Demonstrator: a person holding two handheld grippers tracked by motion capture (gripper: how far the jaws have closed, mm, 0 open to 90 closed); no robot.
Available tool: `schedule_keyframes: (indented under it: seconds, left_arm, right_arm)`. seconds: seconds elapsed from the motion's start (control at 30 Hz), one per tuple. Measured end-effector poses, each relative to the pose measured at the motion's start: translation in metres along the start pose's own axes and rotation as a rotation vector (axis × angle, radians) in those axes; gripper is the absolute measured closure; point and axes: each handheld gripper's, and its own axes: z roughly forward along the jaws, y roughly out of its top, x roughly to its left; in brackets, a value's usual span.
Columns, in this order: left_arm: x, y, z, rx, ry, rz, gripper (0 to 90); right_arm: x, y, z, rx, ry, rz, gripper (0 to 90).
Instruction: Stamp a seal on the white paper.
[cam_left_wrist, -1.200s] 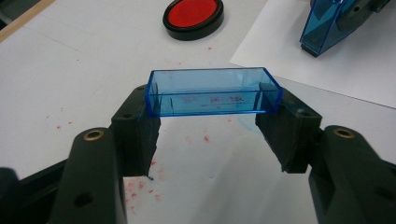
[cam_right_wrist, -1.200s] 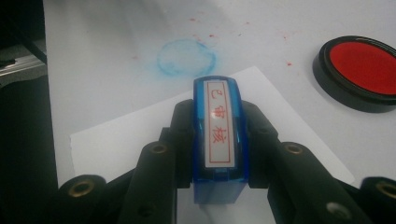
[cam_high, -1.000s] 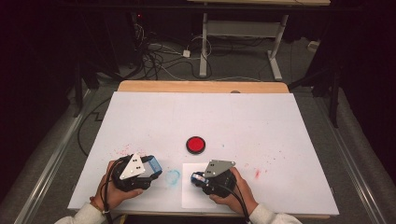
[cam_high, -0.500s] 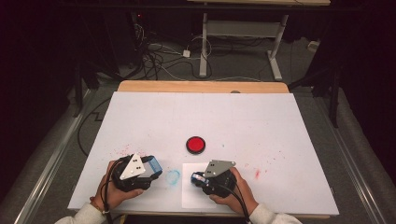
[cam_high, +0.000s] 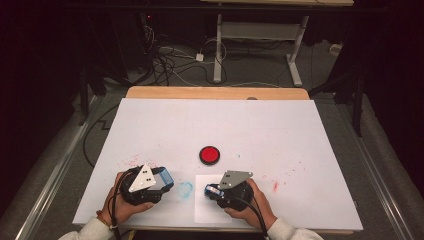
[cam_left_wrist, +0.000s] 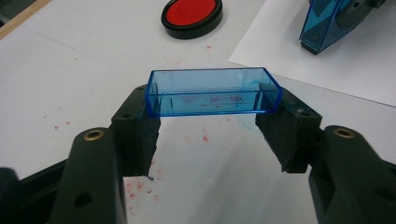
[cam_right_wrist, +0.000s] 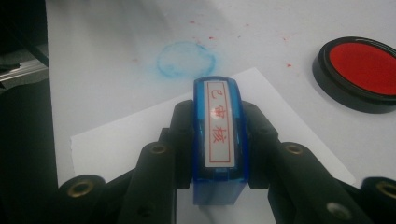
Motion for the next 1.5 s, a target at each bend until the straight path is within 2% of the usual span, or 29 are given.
schedule_keyframes:
  seconds: [0.13, 0.47, 0.87, 1.3, 1.5]
  left_arm:
    - [0.0, 0.0, 0.0, 0.0, 0.002, 0.0, 39.6]
    - [0.0, 0.001, -0.001, -0.003, 0.003, 0.001, 39.6]
    - [0.0, 0.0, 0.0, -0.001, 0.0, 0.0, 39.6]
    - [0.003, 0.0, 0.003, -0.004, -0.009, -0.011, 39.6]
    - [0.003, 0.001, 0.005, 0.0, -0.013, -0.003, 39.6]
  right_arm:
    - [-0.004, 0.0, -0.004, -0.048, 0.016, 0.019, 70.1]
    - [-0.004, 0.017, -0.035, -0.128, -0.036, 0.0, 70.1]
    - [-0.008, 0.019, -0.048, -0.134, -0.067, -0.009, 70.0]
    - [-0.025, 0.015, -0.063, -0.152, -0.131, 0.031, 70.0]
    - [-0.027, 0.014, -0.066, -0.153, -0.144, 0.037, 70.0]
